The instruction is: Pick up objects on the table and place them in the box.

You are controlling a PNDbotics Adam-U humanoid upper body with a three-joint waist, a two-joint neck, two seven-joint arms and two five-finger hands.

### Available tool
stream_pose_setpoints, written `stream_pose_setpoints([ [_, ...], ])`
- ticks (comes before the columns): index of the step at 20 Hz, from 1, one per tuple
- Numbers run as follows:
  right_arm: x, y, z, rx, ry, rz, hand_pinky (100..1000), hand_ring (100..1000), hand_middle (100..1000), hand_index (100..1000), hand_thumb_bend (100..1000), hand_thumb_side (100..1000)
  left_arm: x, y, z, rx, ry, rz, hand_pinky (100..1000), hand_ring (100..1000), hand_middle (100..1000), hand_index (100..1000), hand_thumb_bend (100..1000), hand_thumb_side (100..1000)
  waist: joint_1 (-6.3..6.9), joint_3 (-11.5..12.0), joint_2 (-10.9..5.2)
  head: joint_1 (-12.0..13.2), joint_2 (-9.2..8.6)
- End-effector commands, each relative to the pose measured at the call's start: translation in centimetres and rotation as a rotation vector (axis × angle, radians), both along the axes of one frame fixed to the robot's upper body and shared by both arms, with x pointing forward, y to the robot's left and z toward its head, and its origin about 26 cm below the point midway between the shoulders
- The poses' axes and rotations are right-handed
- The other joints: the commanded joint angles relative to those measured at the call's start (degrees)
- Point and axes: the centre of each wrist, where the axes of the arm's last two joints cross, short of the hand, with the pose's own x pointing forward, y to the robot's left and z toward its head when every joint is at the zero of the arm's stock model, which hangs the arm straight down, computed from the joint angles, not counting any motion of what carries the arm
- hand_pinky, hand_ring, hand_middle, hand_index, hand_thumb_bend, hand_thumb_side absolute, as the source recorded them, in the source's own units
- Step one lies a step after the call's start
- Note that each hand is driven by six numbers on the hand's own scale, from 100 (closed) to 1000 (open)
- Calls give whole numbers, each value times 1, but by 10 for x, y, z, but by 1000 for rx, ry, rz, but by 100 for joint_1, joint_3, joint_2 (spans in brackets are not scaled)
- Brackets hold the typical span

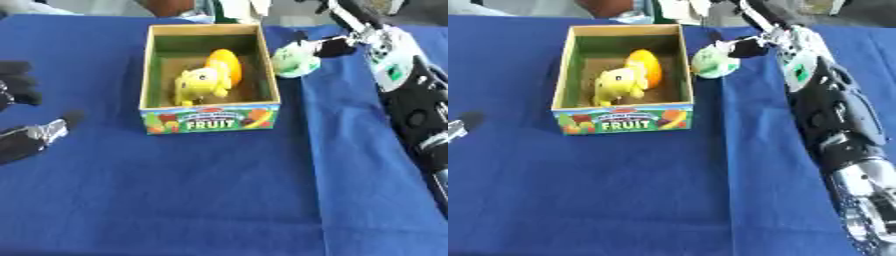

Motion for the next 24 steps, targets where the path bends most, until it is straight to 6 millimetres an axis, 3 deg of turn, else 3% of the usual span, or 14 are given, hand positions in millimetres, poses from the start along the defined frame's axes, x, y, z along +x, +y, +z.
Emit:
stream_pose_setpoints([
  [1,1,-14,6,-41,1,-52,735,970,823,896,194,198,-1,2,6,10,-22,10,554,515,525,710,793,100,35,-2,-83,-1,-45],
  [13,2,-14,-26,-95,87,-110,747,989,840,908,208,204,-1,-2,9,7,-33,-4,554,514,524,709,794,100,74,60,29,-63,-88],
  [24,1,-4,-41,-146,132,-97,750,997,846,918,224,208,-1,-4,10,4,-40,-13,554,513,523,709,794,100,79,109,71,-96,-92],
])
